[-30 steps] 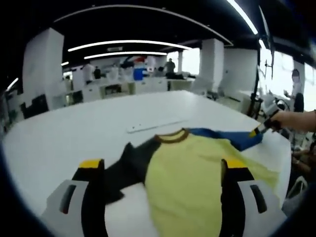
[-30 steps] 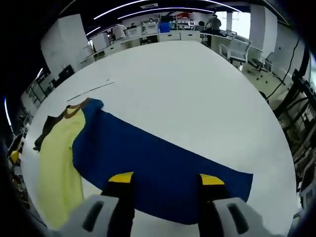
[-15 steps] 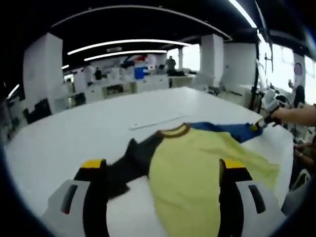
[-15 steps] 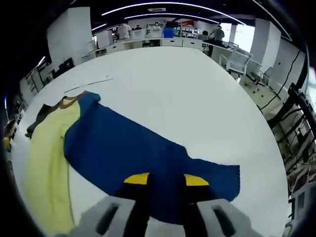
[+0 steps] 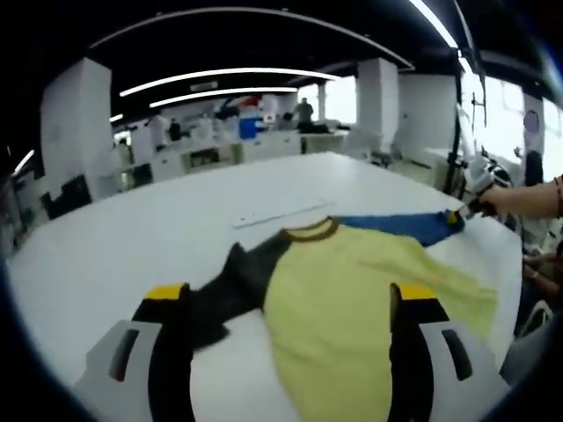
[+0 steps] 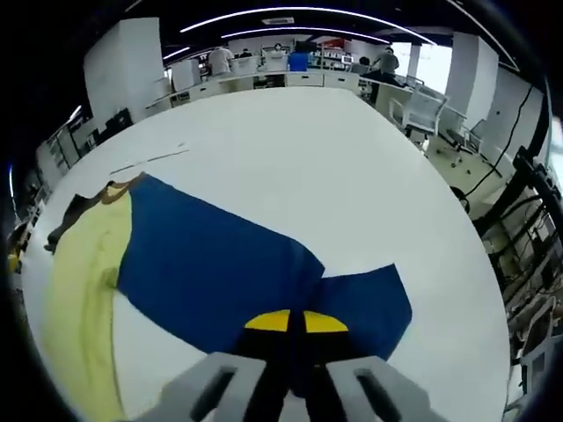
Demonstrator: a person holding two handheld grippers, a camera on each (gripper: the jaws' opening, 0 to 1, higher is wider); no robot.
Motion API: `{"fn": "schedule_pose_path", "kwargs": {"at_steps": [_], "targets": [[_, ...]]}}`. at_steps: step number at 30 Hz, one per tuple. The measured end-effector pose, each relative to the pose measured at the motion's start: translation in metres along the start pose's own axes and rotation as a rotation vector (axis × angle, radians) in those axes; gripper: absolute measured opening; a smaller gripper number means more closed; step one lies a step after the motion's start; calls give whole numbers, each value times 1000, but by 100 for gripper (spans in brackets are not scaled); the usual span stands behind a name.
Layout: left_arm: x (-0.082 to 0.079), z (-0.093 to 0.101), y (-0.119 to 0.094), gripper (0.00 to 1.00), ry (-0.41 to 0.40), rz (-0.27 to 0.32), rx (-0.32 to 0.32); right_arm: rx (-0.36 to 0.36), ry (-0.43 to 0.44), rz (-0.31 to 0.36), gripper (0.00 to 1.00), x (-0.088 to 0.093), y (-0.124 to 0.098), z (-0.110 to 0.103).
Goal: Fold the garment on the visible template until the final outline fits inside the template.
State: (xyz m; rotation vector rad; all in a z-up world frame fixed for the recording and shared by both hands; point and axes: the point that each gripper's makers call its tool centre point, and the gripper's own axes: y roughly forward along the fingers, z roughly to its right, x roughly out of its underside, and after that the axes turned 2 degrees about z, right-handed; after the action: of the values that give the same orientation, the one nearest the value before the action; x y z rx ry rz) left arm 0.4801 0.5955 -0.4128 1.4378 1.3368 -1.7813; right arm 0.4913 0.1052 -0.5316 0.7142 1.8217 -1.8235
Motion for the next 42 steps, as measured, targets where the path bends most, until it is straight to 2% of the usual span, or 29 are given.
{"fn": "schedule_pose_path", "kwargs": {"at_steps": [7, 14, 23, 26, 30, 32, 37, 42], "targets": [[0, 0, 0, 91, 1, -1, 5, -7, 22, 3, 0, -11, 8, 7], [1, -2, -1, 92, -4, 1, 2, 18, 36, -6, 0, -15, 12, 16], [2, -4, -2, 93, -9, -1, -2, 22, 42, -34, 0, -14, 14, 17], [3, -2, -2, 94, -13, -7, 3, 28, 39, -36, 4, -14, 13, 19], [6, 1, -3, 95, -13, -16, 13, 25, 67, 2, 21, -22, 4, 23], [6, 2, -3, 96, -14, -20, 16, 24, 71, 11, 27, -25, 1, 26], [5, 4, -3, 96, -15, -18, 19, 19, 79, 22, 34, -29, -8, 38], [4, 6, -3, 96, -12, -18, 21, 65, 77, 5, 33, -22, -13, 60]]}}
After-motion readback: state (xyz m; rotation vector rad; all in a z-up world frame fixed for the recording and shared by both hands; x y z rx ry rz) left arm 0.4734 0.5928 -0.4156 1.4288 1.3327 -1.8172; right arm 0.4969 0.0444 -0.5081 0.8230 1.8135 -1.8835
